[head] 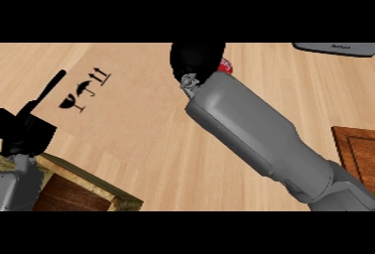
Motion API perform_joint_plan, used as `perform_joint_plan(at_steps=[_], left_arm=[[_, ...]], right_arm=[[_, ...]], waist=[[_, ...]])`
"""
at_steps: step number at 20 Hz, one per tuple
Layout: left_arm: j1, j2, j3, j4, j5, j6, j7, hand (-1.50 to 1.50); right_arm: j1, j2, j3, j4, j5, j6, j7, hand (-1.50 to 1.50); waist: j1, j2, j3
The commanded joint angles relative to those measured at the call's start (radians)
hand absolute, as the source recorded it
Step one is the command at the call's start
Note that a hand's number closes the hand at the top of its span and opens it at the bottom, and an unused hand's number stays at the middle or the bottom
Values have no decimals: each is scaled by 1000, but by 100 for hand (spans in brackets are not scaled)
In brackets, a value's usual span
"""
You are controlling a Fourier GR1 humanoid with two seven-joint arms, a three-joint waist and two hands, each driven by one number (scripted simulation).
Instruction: Pick the can from the cutting board and place it in the cardboard box
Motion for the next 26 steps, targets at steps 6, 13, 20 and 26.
perform_joint_plan(at_steps=[6,13,20,26], left_arm=[[32,-46,-35,-7,16,-28,-16,0],[108,-57,-14,-26,23,-22,-51,0],[124,-43,5,-57,40,-27,-23,0],[137,-31,21,-69,44,-32,-30,0]], right_arm=[[-259,68,-35,129,64,-71,322,150],[-309,69,-74,235,95,-92,324,150],[-309,69,-51,289,53,-108,315,150],[-243,70,-57,367,80,-228,213,150]], waist=[[-31,3,-8],[-68,-2,-7],[-91,-2,-4],[-107,3,-3]])
